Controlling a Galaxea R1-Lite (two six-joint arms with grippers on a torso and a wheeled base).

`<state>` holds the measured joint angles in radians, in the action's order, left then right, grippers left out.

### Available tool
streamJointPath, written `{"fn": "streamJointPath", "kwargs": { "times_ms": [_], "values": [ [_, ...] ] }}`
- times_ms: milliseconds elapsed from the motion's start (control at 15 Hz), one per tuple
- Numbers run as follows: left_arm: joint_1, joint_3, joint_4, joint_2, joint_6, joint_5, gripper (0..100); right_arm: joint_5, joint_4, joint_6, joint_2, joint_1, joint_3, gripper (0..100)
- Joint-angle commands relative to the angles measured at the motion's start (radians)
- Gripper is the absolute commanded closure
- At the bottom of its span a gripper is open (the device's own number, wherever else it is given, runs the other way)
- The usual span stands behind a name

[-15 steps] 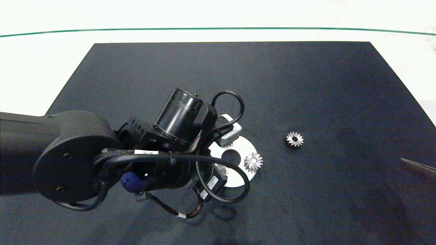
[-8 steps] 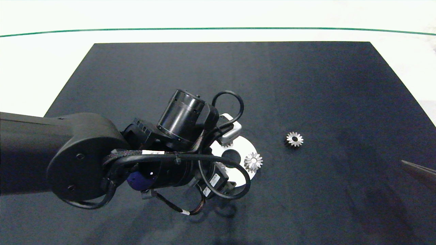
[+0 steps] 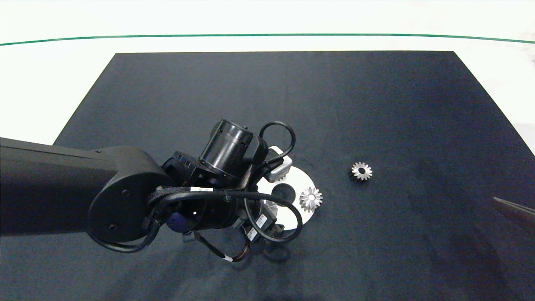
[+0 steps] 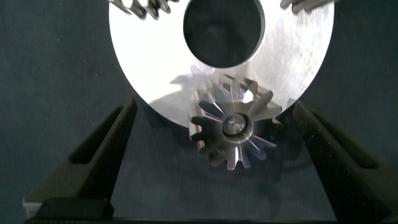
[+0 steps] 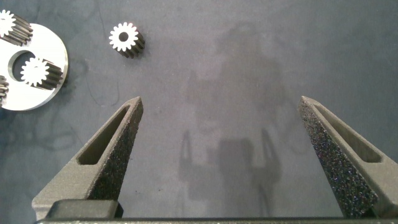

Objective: Remove an incorrectly installed larger gear and replace it with the correct smaller gear

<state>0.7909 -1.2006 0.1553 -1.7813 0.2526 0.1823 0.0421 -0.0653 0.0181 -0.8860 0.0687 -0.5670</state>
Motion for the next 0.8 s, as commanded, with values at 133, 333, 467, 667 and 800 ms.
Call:
{"fn": "streamJointPath", "kwargs": {
  "times_ms": [133, 333, 467, 667, 800],
  "values": [
    [-0.001, 0.012, -0.013, 0.002, 0.007, 0.005, 2, 0.001, -0.001, 0.0, -0.001, 0.0, -0.001, 0],
    [-0.001, 0.023, -0.048, -0.003, 0.014, 0.005, 8, 0.001, -0.001, 0.0, -0.001, -0.003, -0.001, 0],
    [-0.001, 0.032, -0.057, -0.003, 0.02, 0.005, 13, 0.002, -0.001, 0.0, -0.001, -0.009, -0.001, 0],
    [-0.001, 0.033, -0.057, 0.002, 0.025, 0.005, 19, 0.002, -0.001, 0.0, -0.001, -0.009, -0.001, 0],
    [-0.001, 0.041, -0.059, 0.003, 0.036, 0.011, 23, 0.001, -0.001, 0.0, -0.001, -0.009, -0.001, 0]
  ]
}}
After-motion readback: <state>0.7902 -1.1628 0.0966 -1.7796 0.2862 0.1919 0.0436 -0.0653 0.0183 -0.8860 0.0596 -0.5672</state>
